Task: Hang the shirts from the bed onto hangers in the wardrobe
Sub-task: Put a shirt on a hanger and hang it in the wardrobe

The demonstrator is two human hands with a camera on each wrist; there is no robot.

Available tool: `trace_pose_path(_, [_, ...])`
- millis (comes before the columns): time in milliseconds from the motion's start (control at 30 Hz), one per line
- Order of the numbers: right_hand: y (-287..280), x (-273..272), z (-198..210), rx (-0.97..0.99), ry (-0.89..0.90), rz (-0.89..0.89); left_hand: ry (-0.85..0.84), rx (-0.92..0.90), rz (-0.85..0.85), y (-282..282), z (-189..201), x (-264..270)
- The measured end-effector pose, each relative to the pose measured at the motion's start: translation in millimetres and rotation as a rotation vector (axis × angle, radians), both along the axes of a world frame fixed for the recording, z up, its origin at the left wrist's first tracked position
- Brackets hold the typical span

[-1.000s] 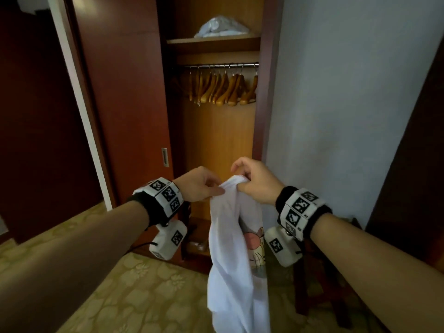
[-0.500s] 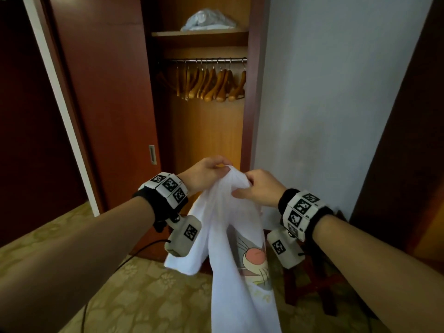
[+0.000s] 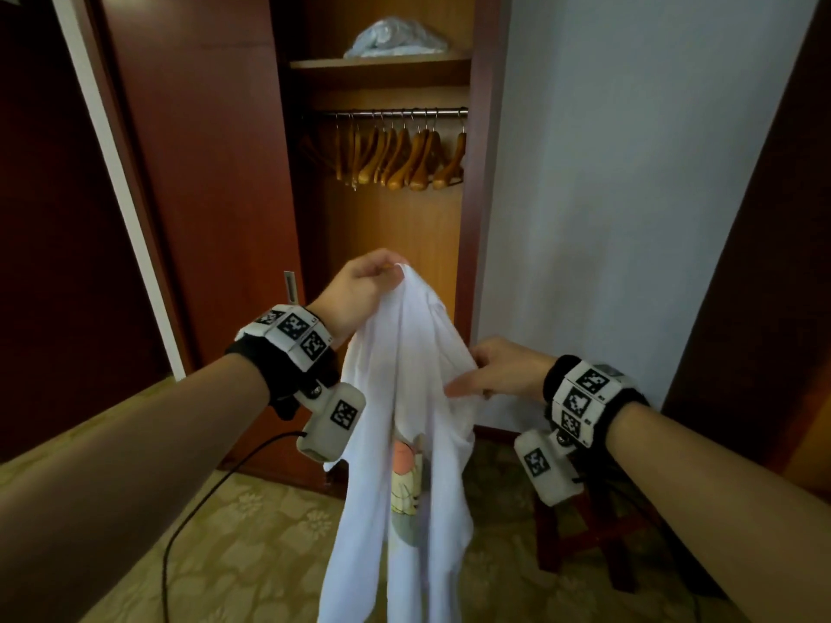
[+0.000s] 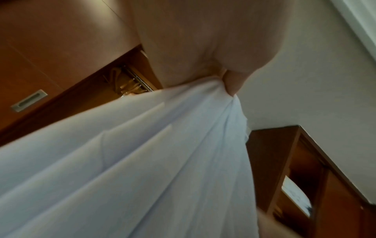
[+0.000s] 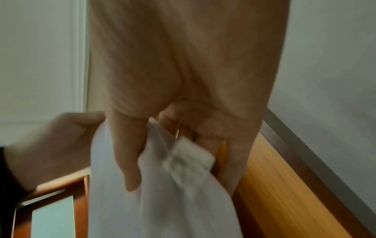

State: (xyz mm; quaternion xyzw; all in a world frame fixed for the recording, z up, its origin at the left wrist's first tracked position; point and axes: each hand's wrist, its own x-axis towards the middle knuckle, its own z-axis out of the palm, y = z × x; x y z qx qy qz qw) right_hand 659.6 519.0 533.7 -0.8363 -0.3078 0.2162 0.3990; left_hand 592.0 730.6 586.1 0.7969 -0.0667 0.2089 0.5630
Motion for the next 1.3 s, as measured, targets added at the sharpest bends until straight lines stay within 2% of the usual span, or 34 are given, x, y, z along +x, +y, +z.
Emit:
trace_pose_path(67, [-4, 1, -3, -0.077, -0.054, -0.01, -0.032, -0.084, 0.064, 15, 5, -2])
trace_pose_path(133, [-8, 5, 0, -0.064, -0.157, -0.094, -0.043, -0.041, 0.136, 26, 6, -6])
trace_pose_path(267, [-4, 6, 20, 0.148, -0.255, -0.138, 0.009, 0.31, 0.309, 42, -1, -12])
trace_pose_path(367, [10, -2, 36, 0.254, -0.281, -0.12, -0.016, 0.571, 0.356, 40, -12, -13])
trace_pose_path(433, [20, -6, 43, 0.305, -0.308, -0.133, -0.164, 0.68, 0.347, 32, -19, -14])
trace_pose_path(500, [27, -6, 45, 0.346, -0.329, -0.144, -0.39, 0.789, 0.281, 20, -26, -18])
trace_pose_path(600, [32, -4, 47, 0.359, -0.342, -0.134, -0.63, 1.155, 0.009, -8, -44, -26])
trace_pose_path(633, [33, -5, 49, 0.348, -0.341, -0.119, -0.614, 1.321, -0.109, -19, -53, -26])
trace_pose_path(700, [32, -9, 51, 0.316, -0.351, -0.084, -0.414, 1.592, -0.245, -34, -73, -20])
trace_pose_path(800, [25, -16, 55, 0.316, -0.364, -0.099, 0.016, 1.935, -0.238, -43, -91, -16])
trace_pose_path(867, [15, -16, 57, 0.347, -0.366, -0.152, 0.127, 2.041, -0.238, -51, -101, -19])
trace_pose_path(933, [6, -14, 57, 0.371, -0.36, -0.195, 0.17, 2.029, -0.261, -60, -108, -22])
trace_pose_path(1000, [1, -11, 54, 0.351, -0.359, -0.22, 0.184, 1.858, -0.298, -66, -111, -20])
trace_pose_path(1100, [-5, -5, 44, 0.267, -0.432, -0.228, 0.242, 1.294, -0.353, -73, -101, -12])
trace_pose_path(1167, [-10, 0, 35, 0.203, -0.503, -0.213, 0.233, 0.97, -0.314, -79, -91, -7])
trace_pose_path(1233, [-14, 5, 27, 0.14, -0.532, -0.18, 0.242, 0.689, -0.228, -84, -78, -3])
trace_pose_path(1300, [-19, 4, 22, 0.113, -0.52, -0.136, 0.234, 0.487, -0.165, -83, -67, 3])
